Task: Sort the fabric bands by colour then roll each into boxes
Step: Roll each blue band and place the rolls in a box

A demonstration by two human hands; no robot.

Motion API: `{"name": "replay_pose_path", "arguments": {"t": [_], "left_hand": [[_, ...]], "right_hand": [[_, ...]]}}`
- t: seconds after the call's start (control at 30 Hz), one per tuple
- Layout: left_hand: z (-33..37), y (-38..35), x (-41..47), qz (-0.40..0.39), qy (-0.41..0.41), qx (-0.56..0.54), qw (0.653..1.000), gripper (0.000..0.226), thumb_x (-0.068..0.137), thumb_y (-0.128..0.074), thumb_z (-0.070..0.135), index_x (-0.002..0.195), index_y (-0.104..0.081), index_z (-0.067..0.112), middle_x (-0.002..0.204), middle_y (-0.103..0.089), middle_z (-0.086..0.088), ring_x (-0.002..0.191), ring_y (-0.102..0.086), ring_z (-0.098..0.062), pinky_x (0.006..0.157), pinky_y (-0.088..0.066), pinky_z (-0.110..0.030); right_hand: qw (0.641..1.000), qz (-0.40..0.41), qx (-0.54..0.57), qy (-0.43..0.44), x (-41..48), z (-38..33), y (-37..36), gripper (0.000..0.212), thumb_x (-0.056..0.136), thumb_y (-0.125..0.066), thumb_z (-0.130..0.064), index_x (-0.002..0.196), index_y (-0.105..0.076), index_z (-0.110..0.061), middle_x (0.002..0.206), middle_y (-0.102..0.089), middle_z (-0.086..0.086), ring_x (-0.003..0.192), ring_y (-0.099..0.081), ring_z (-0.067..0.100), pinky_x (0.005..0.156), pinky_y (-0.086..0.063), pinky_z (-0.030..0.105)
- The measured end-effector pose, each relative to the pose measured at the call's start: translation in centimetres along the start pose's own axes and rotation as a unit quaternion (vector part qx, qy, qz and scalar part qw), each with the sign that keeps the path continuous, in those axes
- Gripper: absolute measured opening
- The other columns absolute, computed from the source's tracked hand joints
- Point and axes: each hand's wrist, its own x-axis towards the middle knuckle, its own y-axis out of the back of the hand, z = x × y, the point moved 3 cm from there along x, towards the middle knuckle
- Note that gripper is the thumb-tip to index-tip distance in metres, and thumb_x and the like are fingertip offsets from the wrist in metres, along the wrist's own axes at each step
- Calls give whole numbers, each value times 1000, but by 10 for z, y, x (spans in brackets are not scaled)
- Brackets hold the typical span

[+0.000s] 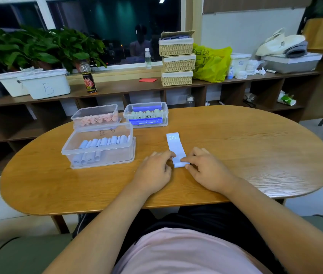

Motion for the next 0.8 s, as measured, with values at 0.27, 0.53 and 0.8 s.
{"name": "replay_pose_path", "arguments": {"t": [0.27, 0.53, 0.8], "left_hand": [[5, -3, -6, 3, -97, 20, 995, 39, 95, -53, 15, 129, -66, 32, 121, -62, 19, 110, -51, -7, 95, -48, -38], [-1, -7, -2, 10, -64, 26, 998, 44, 99, -51, 23, 140, -61, 32, 133, -63, 16, 124, -49, -8, 104, -46, -38], [-6, -8, 5, 24, -1, 6, 1000, 57, 98, -54, 27, 154, -46, 24, 150, -53, 8, 140, -41, -12, 115, -43, -42]], "right_hand": [[998, -26, -56, -12, -1, -4, 1, 42, 108, -47, -40, 149, -56, -39, 114, -47, -16, 108, -45, 12, 90, -49, 44], [1000, 18, 1, -6, -6, -3, 8, 39, 95, -51, -6, 119, -63, -35, 117, -57, -22, 106, -51, 11, 92, -49, 45], [999, -33, -21, -35, 15, 2, 6, 52, 101, -49, -12, 147, -56, -33, 138, -57, -17, 127, -47, 16, 100, -46, 46]]}}
